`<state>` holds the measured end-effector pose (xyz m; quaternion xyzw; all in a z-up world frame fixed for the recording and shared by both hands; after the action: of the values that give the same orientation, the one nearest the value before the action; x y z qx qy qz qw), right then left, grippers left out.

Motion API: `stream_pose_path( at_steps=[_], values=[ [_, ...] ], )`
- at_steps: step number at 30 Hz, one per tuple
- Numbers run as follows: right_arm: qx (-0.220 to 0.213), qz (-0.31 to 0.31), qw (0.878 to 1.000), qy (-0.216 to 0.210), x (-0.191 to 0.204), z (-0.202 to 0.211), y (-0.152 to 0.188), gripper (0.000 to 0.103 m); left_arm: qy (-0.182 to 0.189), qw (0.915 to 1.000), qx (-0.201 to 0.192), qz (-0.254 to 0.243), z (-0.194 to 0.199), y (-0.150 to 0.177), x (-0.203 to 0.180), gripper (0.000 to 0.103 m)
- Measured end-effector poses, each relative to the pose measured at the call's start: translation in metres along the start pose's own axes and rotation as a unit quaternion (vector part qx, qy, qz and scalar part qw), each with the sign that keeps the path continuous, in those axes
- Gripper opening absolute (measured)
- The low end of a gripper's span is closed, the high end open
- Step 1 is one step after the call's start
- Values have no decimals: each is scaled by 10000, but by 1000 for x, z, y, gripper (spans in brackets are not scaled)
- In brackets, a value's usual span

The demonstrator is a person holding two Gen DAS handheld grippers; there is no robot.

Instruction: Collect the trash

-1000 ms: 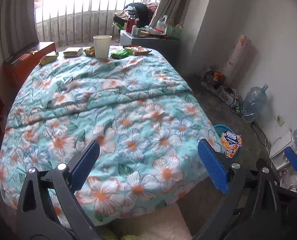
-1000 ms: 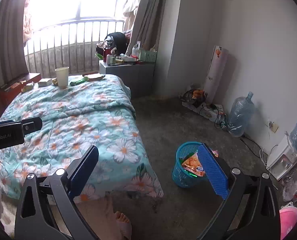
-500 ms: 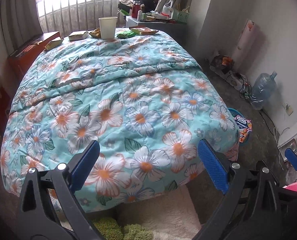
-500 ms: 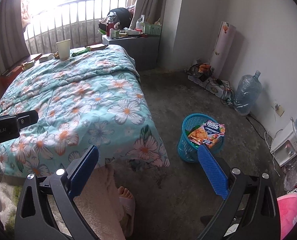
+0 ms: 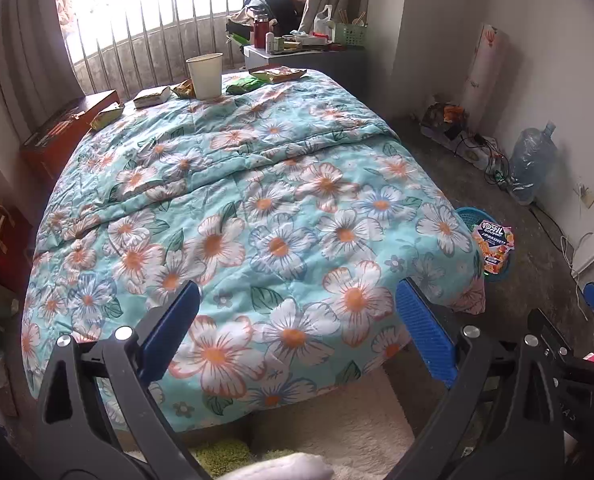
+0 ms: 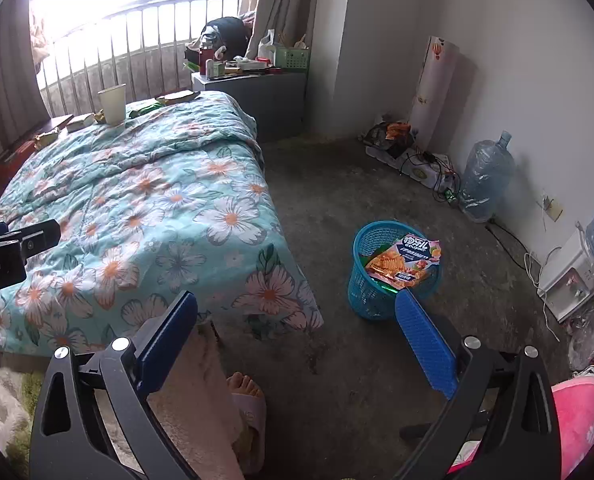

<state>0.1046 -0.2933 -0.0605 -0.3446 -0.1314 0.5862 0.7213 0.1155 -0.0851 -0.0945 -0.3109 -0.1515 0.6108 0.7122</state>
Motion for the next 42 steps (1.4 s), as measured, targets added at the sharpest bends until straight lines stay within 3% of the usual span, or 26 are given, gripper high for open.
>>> stream_pose_path(
  at_steps=[42],
  values=[
    [-56,7,10000,28,-3,6,-2,96,86,9999,77,-17,0,2,-6,94]
  ],
)
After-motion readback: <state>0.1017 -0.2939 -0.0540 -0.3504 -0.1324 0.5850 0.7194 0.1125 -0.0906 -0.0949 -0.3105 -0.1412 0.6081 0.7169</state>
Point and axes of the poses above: each gripper's, at about its wrist camera, not at the fingertips, and z roughly against the way its jaws point, x to its left, y to its underside, the point moved 10 cm from there along -z, roughly the way its jaws point, and after that the axes turned 11 degrees about y, right-handed, at the moved point
